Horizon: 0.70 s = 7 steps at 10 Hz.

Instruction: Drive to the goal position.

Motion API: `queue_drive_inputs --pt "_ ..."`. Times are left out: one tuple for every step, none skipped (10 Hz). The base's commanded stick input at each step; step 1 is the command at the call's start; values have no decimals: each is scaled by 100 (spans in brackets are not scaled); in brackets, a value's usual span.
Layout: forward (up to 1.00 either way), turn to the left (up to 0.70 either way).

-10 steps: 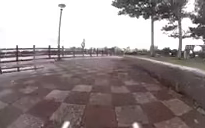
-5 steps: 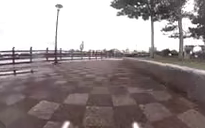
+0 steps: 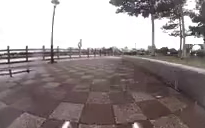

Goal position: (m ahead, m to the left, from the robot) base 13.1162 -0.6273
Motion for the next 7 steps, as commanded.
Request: queue_drive_inputs --pt "70 0" --pt "70 0" --pt "70 3" --pt "70 35" --pt "70 35" --pt "70 35" --pt "70 35"
